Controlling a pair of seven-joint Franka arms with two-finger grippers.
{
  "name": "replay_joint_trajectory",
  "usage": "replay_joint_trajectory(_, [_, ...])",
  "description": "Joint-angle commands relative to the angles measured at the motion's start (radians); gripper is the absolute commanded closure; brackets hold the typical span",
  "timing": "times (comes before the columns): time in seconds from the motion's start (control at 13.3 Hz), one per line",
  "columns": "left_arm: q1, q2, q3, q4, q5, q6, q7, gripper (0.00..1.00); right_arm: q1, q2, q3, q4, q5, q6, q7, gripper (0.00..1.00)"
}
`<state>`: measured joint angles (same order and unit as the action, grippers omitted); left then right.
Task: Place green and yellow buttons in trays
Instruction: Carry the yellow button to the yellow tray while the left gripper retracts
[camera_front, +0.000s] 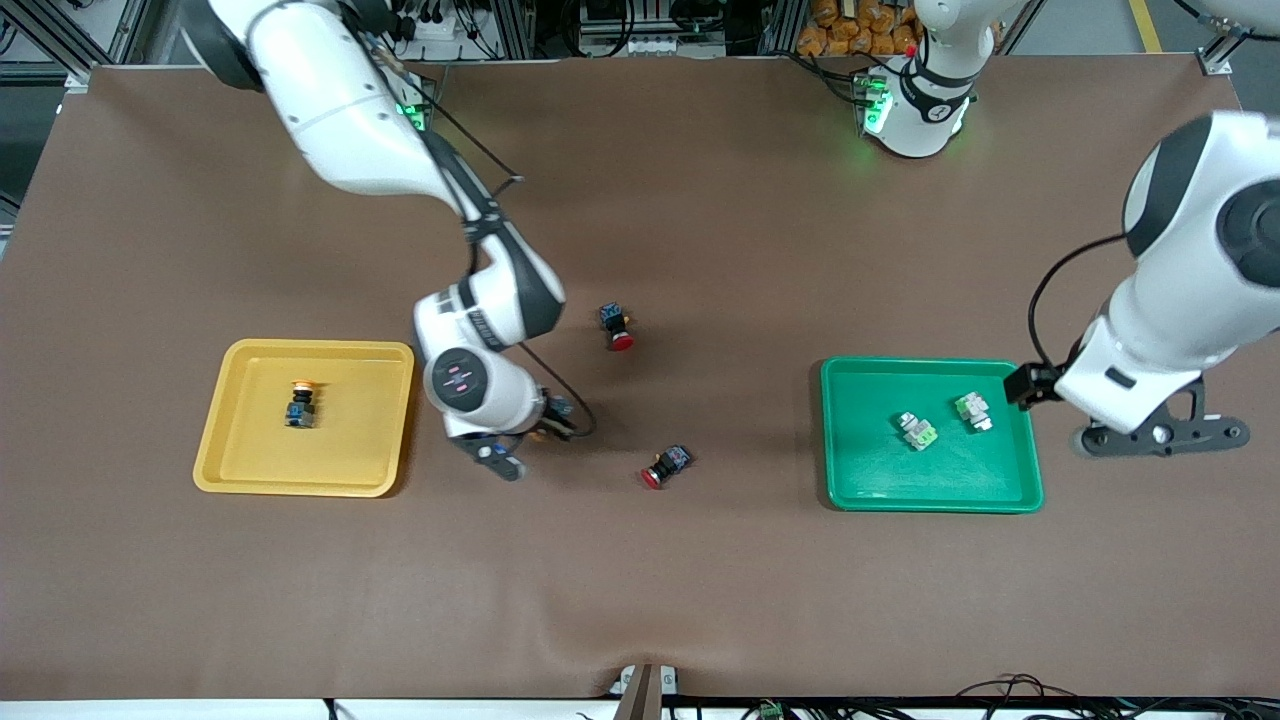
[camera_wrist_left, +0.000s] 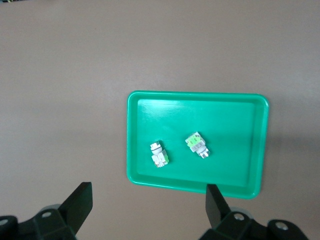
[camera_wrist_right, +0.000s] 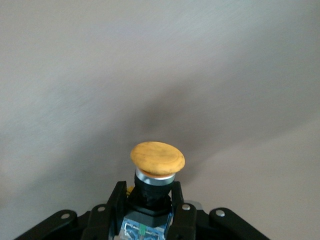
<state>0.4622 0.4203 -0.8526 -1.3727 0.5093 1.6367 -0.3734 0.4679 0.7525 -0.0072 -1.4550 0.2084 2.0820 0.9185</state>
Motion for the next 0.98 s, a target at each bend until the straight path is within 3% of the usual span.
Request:
replay_joint_trajectory(0.0, [0.036, -0.069, 0.000, -0.008, -0.090, -0.032, 0.056, 0.00, -0.081, -0.093, 0.015, -0.053, -0.021, -0.111, -0.104, 1.00])
replay_joint_trajectory(0.23, [0.068, -0.107, -0.002, -0.003, -0.150, -0.041, 0.128, 0.00, -0.176, -0.146, 0.003, -0.143, -0.084, -0.117, -0.302, 1.00])
replay_joint_trajectory(0.53, [0.076, -0.205, 0.039, -0.003, -0.256, -0.041, 0.185, 0.00, -0.302, -0.188, 0.003, -0.220, -0.086, -0.119, -0.584, 1.00])
replay_joint_trajectory(0.68, [0.031, -0.245, 0.130, -0.014, -0.346, -0.043, 0.194, 0.00, -0.365, -0.180, 0.003, -0.228, -0.087, -0.115, -0.708, 1.00])
replay_joint_trajectory(0.9, [-0.124, -0.297, 0.355, -0.023, -0.443, -0.074, 0.258, 0.00, -0.435, -0.171, 0.004, -0.249, -0.086, -0.097, -0.828, 1.00])
